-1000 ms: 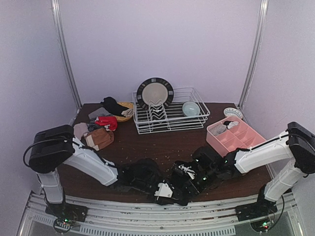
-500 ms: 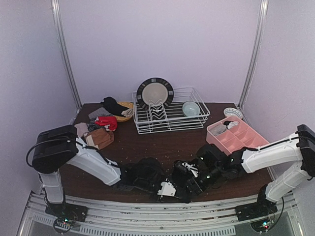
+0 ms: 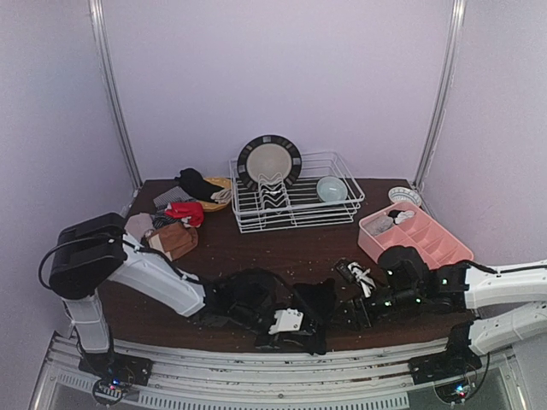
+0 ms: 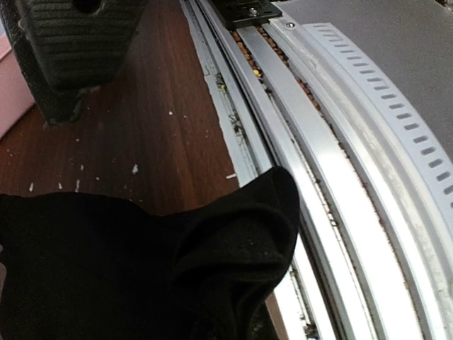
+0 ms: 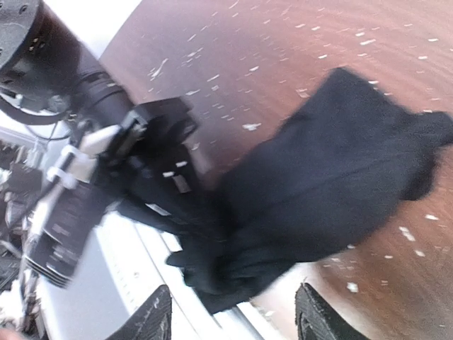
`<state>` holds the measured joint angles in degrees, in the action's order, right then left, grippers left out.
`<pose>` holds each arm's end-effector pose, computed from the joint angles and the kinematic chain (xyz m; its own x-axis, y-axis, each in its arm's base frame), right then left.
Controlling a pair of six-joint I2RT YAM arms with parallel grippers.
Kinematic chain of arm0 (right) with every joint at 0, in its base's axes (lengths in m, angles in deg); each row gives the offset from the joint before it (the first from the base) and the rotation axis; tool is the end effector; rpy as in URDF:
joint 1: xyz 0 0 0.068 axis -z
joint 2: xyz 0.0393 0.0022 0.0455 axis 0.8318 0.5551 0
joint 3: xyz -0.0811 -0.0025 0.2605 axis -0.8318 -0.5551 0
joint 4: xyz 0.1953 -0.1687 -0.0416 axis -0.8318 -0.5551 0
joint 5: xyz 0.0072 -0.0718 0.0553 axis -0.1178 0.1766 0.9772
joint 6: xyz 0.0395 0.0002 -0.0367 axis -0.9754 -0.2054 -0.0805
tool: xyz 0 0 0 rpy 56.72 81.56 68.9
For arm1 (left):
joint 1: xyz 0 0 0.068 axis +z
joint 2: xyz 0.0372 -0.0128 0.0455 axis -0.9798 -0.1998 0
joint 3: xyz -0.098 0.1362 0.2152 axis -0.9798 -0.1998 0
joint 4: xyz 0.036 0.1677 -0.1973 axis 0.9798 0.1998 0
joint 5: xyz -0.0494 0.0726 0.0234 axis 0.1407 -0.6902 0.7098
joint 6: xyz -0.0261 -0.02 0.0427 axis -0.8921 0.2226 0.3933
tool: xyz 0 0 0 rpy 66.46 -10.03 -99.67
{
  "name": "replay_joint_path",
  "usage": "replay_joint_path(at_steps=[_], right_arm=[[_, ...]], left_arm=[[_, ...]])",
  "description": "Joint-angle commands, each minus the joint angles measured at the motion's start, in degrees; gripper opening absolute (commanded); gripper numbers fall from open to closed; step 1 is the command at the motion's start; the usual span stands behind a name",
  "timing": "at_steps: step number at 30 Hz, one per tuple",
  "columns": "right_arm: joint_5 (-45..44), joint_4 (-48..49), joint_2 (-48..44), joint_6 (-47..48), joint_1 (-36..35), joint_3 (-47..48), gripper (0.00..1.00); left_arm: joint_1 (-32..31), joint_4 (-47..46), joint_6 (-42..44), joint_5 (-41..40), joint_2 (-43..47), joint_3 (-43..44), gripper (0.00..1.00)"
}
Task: Roll the underwear
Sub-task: Roll the underwear at the center of the board.
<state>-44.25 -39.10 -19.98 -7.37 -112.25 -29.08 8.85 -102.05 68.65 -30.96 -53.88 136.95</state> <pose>0.1091 0.1870 0.2006 -0.7052 -0.3307 -0.6271 -0.7038 0.4334 0.5629 0.1119 -0.3449 0.1164 0.2729 0.5276 -0.8045 0.9495 -0.2823 0.1369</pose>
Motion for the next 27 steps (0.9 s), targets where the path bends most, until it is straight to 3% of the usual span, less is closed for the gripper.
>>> replay_joint_path(at_steps=[1,11,20,27], right_arm=[[-8.6,4.7,-3.3,-0.4,-0.6,-3.9,0.57],[-10.9,14.8,-3.4,1.9,-4.0,-9.2,0.52],[-11.8,11.7,-0.7,3.4,-8.4,-6.3,0.55],[-13.8,11.1,-0.5,4.4,-9.2,-6.0,0.58]], left_arm=[[0.5,7.1,-8.8,8.6,2.4,2.3,0.00],[4.6,12.7,-21.7,21.0,-0.6,7.7,0.00],[9.2,21.4,-28.9,27.2,-9.1,17.4,0.00],[12.9,17.3,-36.2,33.6,-11.3,18.0,0.00]])
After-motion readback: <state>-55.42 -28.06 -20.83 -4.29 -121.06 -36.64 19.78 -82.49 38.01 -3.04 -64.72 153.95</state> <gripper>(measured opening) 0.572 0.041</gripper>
